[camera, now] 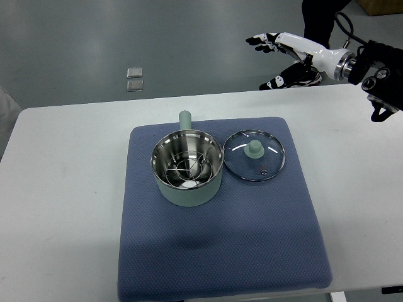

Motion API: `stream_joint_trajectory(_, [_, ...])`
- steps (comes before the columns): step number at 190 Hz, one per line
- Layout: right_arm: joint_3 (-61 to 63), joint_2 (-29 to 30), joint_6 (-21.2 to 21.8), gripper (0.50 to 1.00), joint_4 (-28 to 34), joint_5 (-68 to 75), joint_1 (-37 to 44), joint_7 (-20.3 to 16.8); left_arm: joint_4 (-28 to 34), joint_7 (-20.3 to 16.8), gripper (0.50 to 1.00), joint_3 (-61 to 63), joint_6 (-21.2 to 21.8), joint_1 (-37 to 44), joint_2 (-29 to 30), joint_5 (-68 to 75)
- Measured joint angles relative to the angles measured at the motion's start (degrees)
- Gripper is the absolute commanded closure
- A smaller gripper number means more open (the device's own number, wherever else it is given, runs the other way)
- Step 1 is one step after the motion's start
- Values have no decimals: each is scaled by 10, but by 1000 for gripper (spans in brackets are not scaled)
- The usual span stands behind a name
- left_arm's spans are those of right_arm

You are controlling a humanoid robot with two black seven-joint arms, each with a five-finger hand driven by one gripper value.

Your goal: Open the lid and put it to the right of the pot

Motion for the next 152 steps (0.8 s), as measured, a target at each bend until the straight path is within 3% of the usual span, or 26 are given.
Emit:
stream_joint_trajectory(43, [126,55,30,570,-78,196,-87,-14,0,0,500,0,0,0,0,0])
stream_joint_trajectory(90, [154,115,45,570,-134,367,-154,-69,0,0,500,0,0,0,0,0])
stream_joint_trajectory(152, [180,156,22,568,-155,426,-181,-65,0,0,500,0,0,0,0,0])
